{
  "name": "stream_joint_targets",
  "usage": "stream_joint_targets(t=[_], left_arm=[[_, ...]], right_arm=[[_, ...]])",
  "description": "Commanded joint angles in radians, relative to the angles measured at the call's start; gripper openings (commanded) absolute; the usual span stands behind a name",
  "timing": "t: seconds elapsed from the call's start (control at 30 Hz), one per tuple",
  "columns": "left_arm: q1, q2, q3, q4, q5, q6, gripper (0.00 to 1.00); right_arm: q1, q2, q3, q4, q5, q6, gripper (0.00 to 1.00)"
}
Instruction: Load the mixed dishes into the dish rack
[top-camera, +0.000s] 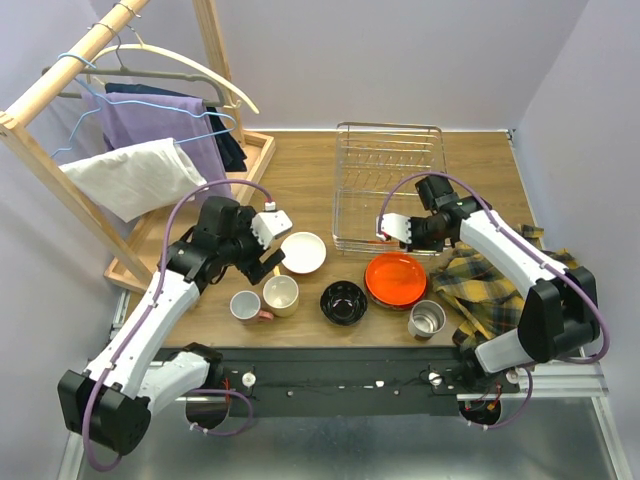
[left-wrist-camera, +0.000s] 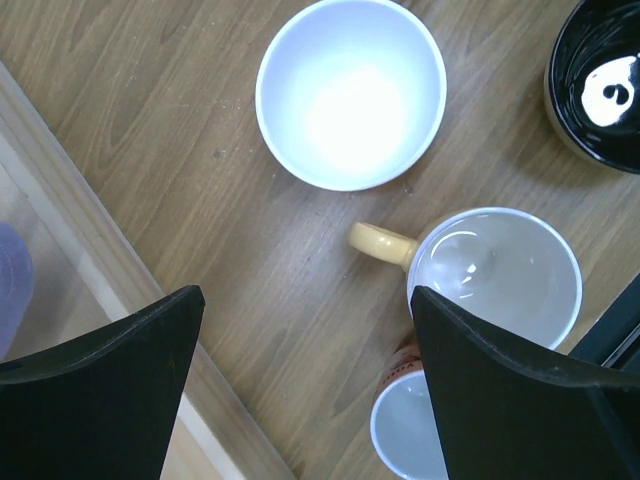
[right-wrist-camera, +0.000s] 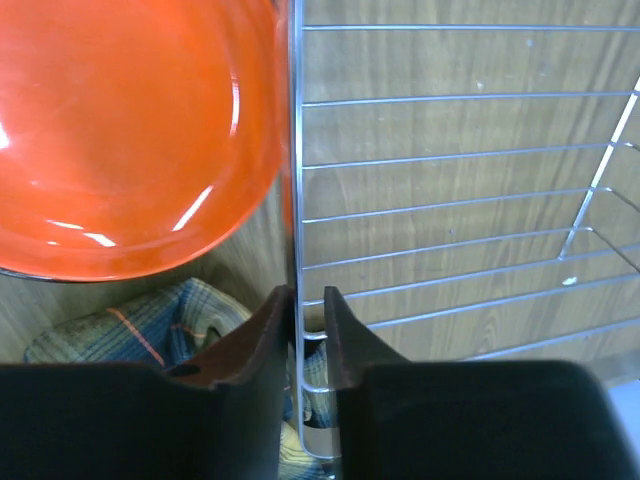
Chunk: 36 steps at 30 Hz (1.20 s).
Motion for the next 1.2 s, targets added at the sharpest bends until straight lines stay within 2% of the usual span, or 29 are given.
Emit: stream_joint_targets(t=[0.0,0.07,0.1,0.3,0.43,0.6,0.67,0.8,0.93,1.03,1.17], left_arm=[[-0.042,0.005,0.058,-0.072,-0.063,0.073,0.94],[-0.052,0.021,0.089,-0.083,-0.068,0.068,0.94],[-0.058,0.025,0.097,-0.091,-0.071,0.062,0.94],[-0.103,0.053,0.15,-0.1,-0.114,0.016,0.95],[-0.117,0.067,0.167,-0.088,-0.12,-0.012,0.96],[-0.123,0.091,0.183,-0.027,-0.114,-0.076,0.99],[-0.134,0.123,0.204,-0.007,-0.196,-0.157,0.99],[-0.137,0.183,0.258,0.004,-0.308,-0.252,0.98],[-0.138,0.211,0.281,0.007,-0.367,-0.268,0.94],[-0.138,0.203,0.269,0.027,-0.374,-0.247,0.94],[-0.137,0.186,0.224,0.059,-0.405,-0.202,0.94]], right_arm=[[-0.004,-0.015,0.08,0.044,0.051,0.076,0.39],[-0.004,-0.026,0.119,0.023,0.014,0.15,0.46],[-0.004,-0.046,0.125,0.023,0.002,0.179,0.56],[-0.004,-0.115,0.123,0.009,-0.041,0.36,0.68],[-0.004,-0.173,0.139,-0.06,-0.053,0.393,0.69],[-0.004,-0.252,0.197,-0.368,-0.106,0.331,0.68],[-0.004,-0.281,0.196,-0.486,-0.13,0.308,0.67],[-0.004,-0.353,0.118,-0.522,-0.184,0.383,0.64],[-0.003,-0.33,0.062,-0.525,-0.276,0.439,0.63],[0.004,-0.289,0.035,-0.543,-0.285,0.405,0.62],[0.016,-0.252,0.024,-0.542,-0.305,0.252,0.6]])
